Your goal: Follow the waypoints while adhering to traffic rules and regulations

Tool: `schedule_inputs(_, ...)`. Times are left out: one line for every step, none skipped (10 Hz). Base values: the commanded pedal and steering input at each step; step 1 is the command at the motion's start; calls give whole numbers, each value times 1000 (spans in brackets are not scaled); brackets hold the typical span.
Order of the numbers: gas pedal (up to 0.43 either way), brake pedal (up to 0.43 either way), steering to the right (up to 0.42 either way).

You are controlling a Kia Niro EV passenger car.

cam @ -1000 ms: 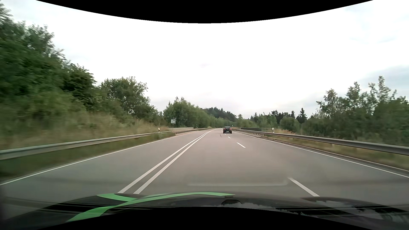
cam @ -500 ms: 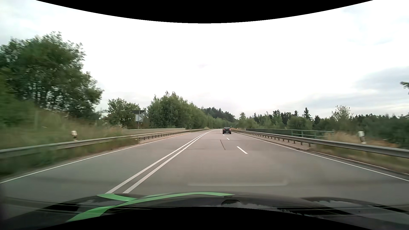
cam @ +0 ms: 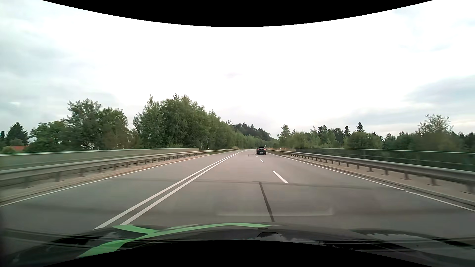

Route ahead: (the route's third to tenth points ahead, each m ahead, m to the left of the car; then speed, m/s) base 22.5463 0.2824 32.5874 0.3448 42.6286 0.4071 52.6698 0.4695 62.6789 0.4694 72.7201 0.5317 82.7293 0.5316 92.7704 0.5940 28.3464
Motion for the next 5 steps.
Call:
schedule_inputs(311,0,6)
schedule_inputs(311,0,6)
schedule_inputs(331,0,6)
schedule_inputs(339,0,6)
schedule_inputs(339,0,7)
